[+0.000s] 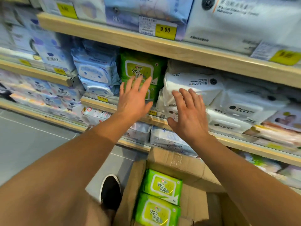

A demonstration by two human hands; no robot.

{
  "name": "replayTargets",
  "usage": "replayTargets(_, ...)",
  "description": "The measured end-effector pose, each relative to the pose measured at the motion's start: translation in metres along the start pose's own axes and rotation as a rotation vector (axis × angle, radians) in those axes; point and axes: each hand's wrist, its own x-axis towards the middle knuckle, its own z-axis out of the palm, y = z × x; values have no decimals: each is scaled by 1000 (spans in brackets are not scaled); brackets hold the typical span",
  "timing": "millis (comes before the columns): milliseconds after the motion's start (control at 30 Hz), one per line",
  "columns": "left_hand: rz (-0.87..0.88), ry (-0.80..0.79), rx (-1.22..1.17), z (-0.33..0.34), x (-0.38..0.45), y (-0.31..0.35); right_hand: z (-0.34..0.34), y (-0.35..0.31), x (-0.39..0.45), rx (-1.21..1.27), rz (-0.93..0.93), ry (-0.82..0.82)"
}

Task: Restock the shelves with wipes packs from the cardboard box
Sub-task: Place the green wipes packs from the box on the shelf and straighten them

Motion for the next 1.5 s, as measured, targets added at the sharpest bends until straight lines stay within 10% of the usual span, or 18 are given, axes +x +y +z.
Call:
replayTargets(1033,230,-1085,18,183,-291,97,145,70,-297,272,171,-880)
replayTargets(1500,354,-1072,92,197,-320,87,190,38,-325,362,134,-993)
